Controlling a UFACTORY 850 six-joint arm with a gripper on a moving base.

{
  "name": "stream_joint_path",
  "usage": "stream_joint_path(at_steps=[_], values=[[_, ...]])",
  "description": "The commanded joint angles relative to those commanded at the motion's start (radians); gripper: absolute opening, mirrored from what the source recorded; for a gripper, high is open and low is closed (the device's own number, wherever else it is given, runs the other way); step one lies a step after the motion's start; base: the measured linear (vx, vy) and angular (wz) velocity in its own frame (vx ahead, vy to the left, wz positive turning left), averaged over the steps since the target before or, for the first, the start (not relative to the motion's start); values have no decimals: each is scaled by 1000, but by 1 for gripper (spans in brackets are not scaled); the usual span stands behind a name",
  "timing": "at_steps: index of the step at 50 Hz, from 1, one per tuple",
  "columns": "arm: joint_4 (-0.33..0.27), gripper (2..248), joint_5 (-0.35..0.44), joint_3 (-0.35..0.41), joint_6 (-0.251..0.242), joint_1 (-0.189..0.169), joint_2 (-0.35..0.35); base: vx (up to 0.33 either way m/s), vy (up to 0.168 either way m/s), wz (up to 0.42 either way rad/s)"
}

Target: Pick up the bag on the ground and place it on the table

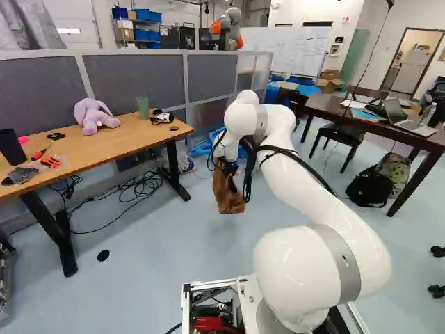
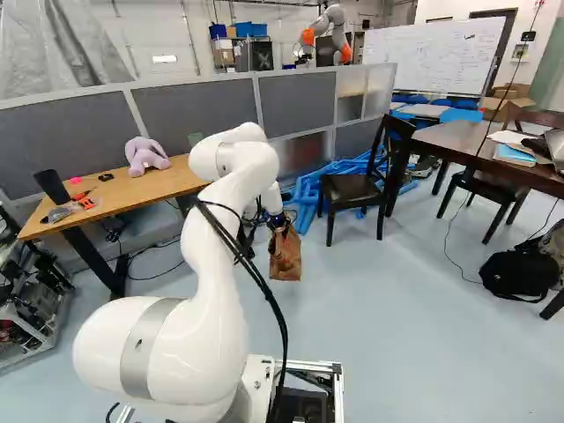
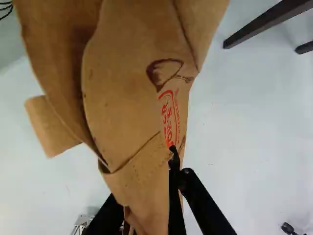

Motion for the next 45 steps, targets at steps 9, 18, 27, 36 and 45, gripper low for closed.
stream_joint_path(at_steps=[9,18,27,36,45], values=[[0,21,-20,17,0,0,27,0,0,0],[2,21,-44,31,0,0,53,0,0,0],[9,21,-71,40,0,0,77,0,0,0],[17,21,-100,48,0,0,100,0,0,0],[24,21,-129,55,0,-1,123,0,0,0]])
